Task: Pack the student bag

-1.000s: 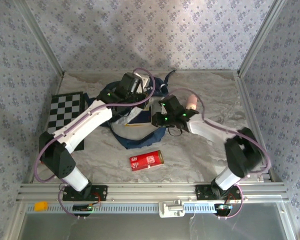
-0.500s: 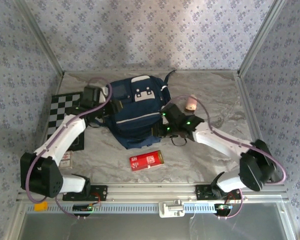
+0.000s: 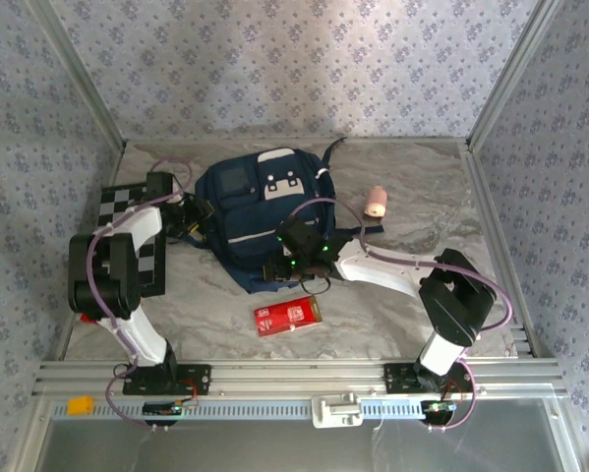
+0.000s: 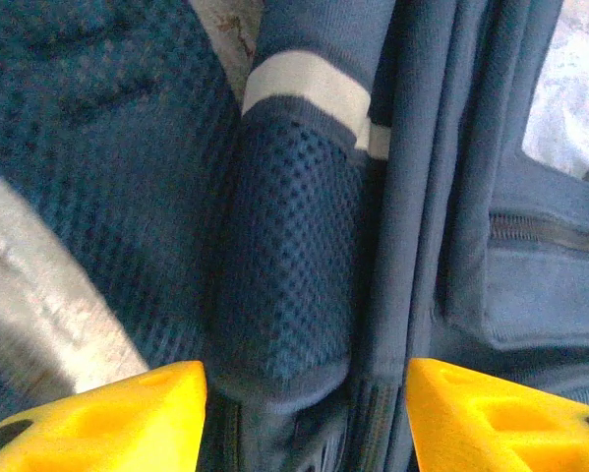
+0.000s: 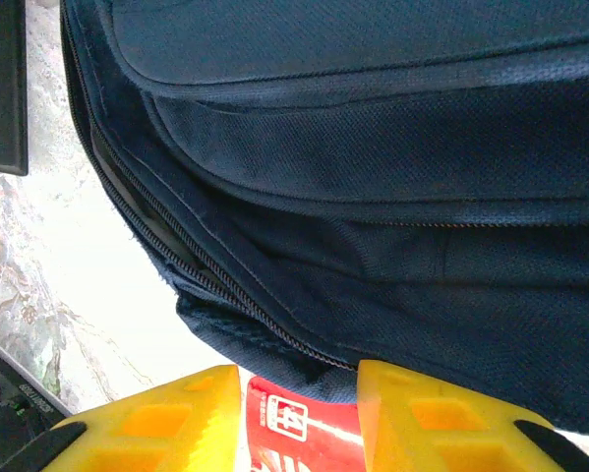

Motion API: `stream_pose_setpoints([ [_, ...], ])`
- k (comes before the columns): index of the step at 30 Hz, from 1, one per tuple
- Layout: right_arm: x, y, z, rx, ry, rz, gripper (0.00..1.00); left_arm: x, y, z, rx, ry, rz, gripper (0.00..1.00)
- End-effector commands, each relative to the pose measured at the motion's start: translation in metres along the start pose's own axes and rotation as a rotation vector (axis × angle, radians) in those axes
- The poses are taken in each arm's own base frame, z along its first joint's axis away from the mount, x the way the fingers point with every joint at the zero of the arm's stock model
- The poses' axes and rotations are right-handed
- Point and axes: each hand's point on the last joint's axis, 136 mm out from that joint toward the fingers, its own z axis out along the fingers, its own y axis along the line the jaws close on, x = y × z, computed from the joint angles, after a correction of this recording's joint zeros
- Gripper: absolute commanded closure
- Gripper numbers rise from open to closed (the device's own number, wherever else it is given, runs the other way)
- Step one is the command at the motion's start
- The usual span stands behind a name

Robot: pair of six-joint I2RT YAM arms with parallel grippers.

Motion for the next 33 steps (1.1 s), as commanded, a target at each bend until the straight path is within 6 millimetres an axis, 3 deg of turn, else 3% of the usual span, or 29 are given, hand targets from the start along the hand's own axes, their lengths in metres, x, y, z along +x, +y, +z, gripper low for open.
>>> stream_pose_setpoints([
  [1, 0.0, -0.005, 0.006, 0.022, -0.01, 0.032, 0.62, -0.024, -0.016, 0.005, 0.065, -0.049, 0.003, 0.48],
  [3, 0.0, -0.01, 0.01, 0.034, -0.007, 0.033, 0.62, -0.027, -0.013, 0.013, 0.056, -0.045, 0.002, 0.53],
  [7, -0.007, -0.026, 0.012, 0.074, -0.01, 0.044, 0.62, -0.021, -0.011, 0.022, 0.068, -0.014, 0.001, 0.76],
  [13, -0.036, -0.066, 0.012, 0.153, -0.033, 0.042, 0.6, 0.003, -0.02, 0.01, 0.126, 0.011, -0.019, 0.96],
  [16, -0.058, -0.092, 0.007, 0.192, -0.058, 0.053, 0.59, 0.025, -0.028, -0.001, 0.136, 0.026, -0.007, 0.99],
  [19, -0.097, -0.108, -0.004, 0.222, -0.121, 0.001, 0.57, 0.05, -0.033, -0.009, 0.137, 0.053, -0.02, 1.0],
  [21, -0.111, -0.115, -0.006, 0.233, -0.132, -0.033, 0.56, 0.067, -0.032, -0.014, 0.121, 0.056, -0.05, 1.0],
  [24, -0.128, -0.123, -0.011, 0.25, -0.148, -0.071, 0.53, 0.09, -0.048, -0.015, 0.147, 0.076, -0.034, 1.0],
  [27, -0.13, -0.113, -0.024, 0.241, -0.154, -0.096, 0.49, 0.097, -0.058, -0.015, 0.14, 0.095, -0.019, 1.0],
  [30, -0.118, -0.1, -0.038, 0.254, -0.16, -0.125, 0.43, 0.095, -0.057, -0.02, 0.136, 0.063, -0.038, 1.0],
  [33, -0.098, -0.093, -0.051, 0.294, -0.145, -0.124, 0.4, 0.105, -0.071, -0.025, 0.166, 0.079, -0.016, 1.0],
])
